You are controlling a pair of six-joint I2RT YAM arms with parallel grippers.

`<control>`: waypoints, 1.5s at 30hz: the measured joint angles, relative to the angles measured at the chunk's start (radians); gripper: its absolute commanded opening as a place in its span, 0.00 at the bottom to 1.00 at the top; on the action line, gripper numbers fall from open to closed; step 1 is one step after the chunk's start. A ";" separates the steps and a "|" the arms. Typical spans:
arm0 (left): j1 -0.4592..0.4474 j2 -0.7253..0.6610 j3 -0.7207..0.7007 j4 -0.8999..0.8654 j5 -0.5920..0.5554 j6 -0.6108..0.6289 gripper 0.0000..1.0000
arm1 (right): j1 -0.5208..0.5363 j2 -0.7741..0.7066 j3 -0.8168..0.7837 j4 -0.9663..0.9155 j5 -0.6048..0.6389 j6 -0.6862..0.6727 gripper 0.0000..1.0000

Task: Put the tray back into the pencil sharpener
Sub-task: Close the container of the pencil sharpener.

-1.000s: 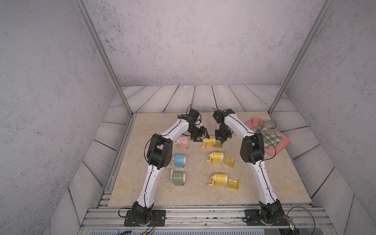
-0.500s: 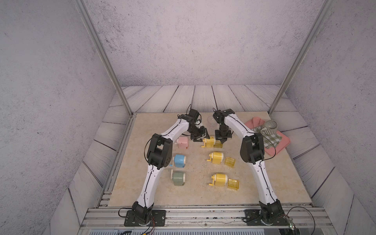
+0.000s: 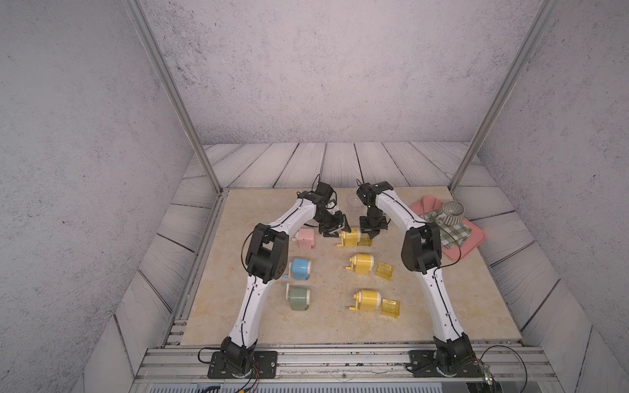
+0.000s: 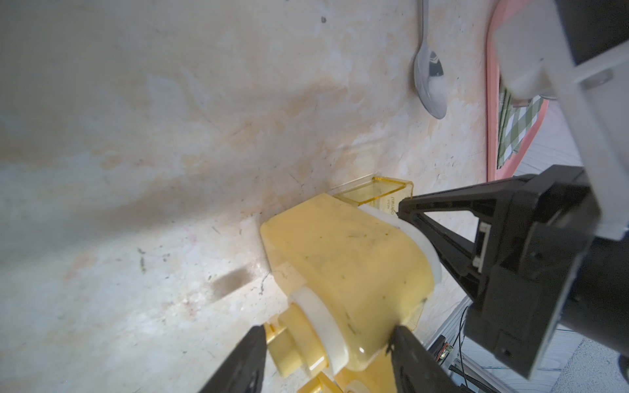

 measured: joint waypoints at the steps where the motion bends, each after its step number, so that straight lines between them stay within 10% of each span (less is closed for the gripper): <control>1: 0.000 0.000 0.000 0.000 0.000 0.000 0.62 | -0.003 0.000 0.001 0.000 -0.003 0.000 0.00; 45: 0.002 0.002 0.000 -0.001 0.009 0.000 0.62 | 0.018 -0.035 -0.079 0.068 -0.084 -0.053 0.00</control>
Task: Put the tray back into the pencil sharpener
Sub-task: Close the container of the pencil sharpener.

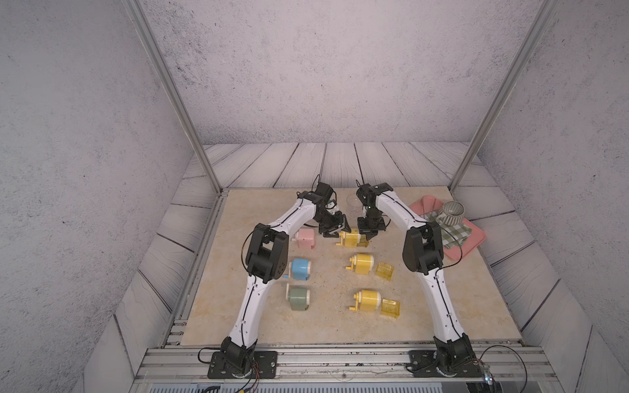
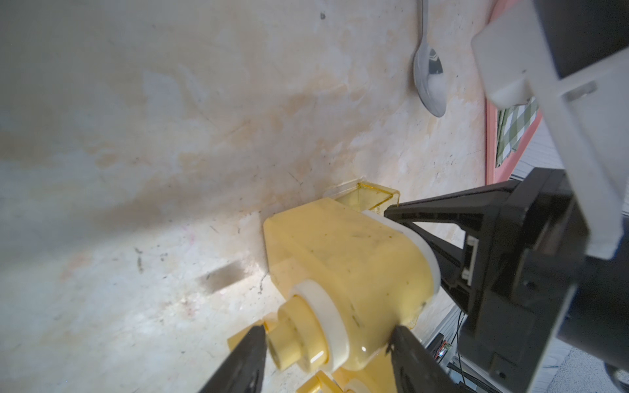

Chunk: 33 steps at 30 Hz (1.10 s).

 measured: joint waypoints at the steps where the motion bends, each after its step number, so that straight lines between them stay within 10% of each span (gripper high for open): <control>1: 0.000 0.000 0.000 0.000 0.000 0.000 0.62 | 0.000 -0.002 -0.002 0.002 0.000 0.000 0.00; 25: 0.004 0.001 0.000 -0.002 0.011 0.000 0.60 | -0.005 -0.025 -0.051 0.046 -0.089 0.031 0.00; 33: 0.005 0.001 0.000 -0.005 0.012 0.004 0.60 | -0.006 -0.036 -0.083 0.074 -0.117 0.040 0.14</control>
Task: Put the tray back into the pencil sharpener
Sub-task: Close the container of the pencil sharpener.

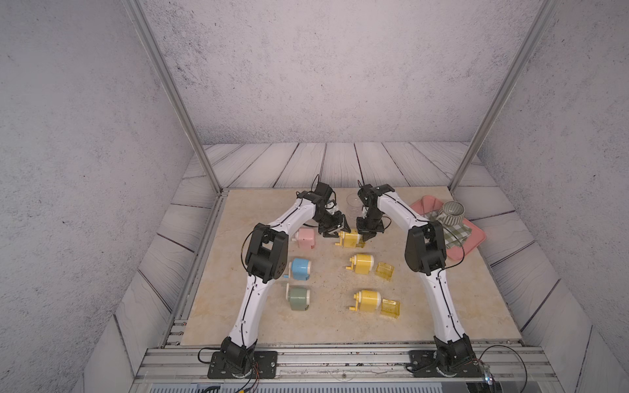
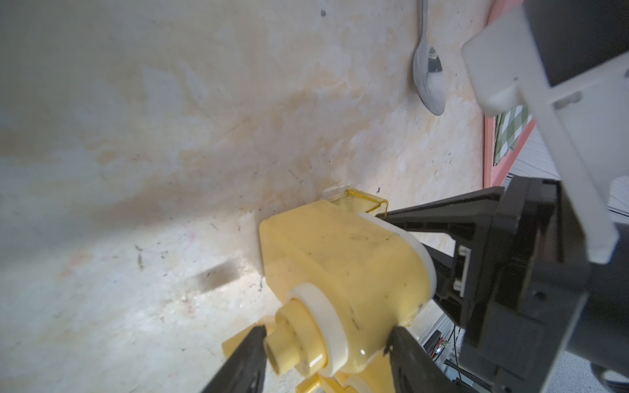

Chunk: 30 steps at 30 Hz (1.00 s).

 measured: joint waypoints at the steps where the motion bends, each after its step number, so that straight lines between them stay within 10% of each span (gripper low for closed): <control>1: 0.000 0.000 0.000 -0.001 0.000 0.000 0.60 | 0.000 0.000 -0.010 0.006 -0.007 0.002 0.16; 15: 0.007 0.000 -0.003 -0.005 0.006 0.008 0.60 | -0.042 -0.136 -0.129 0.076 -0.042 0.050 0.29; 24: 0.011 0.000 -0.006 -0.002 0.014 0.009 0.59 | -0.135 -0.198 -0.278 0.185 -0.124 0.149 0.00; 30: 0.014 0.000 -0.008 -0.001 0.019 0.011 0.58 | -0.137 -0.159 -0.311 0.244 -0.204 0.205 0.00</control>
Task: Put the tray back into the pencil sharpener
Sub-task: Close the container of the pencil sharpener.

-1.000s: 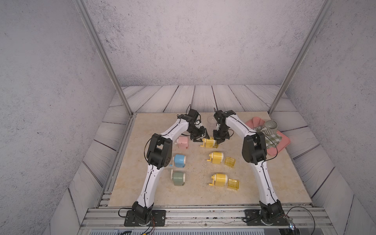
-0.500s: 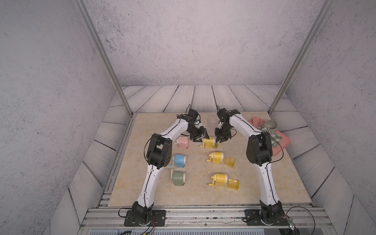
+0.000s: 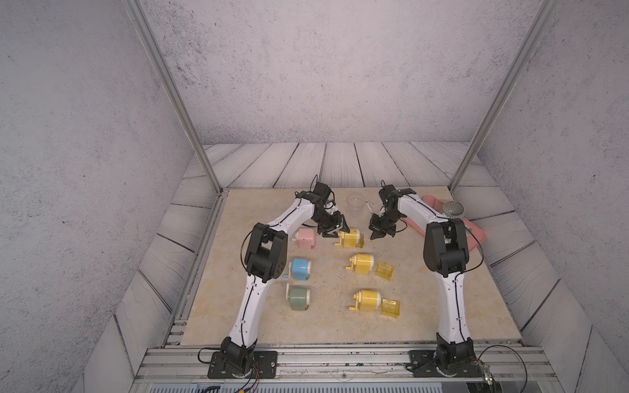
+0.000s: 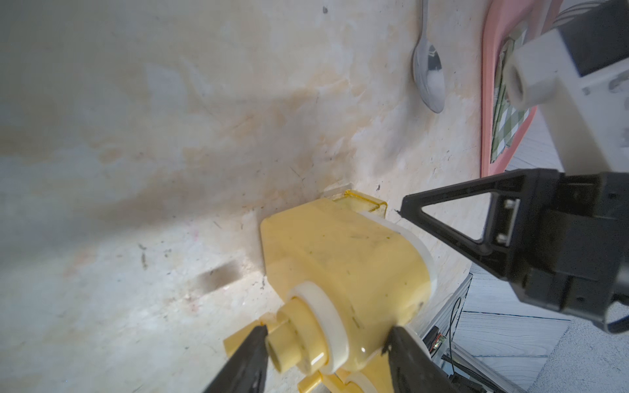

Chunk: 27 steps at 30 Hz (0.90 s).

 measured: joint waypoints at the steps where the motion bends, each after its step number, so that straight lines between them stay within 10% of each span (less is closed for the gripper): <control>1: 0.000 0.000 -0.001 0.000 0.001 0.000 0.58 | 0.001 0.005 0.000 0.007 -0.011 0.006 0.00; 27: 0.008 0.000 -0.006 0.003 0.014 0.000 0.58 | -0.002 0.030 -0.104 0.179 -0.193 0.062 0.00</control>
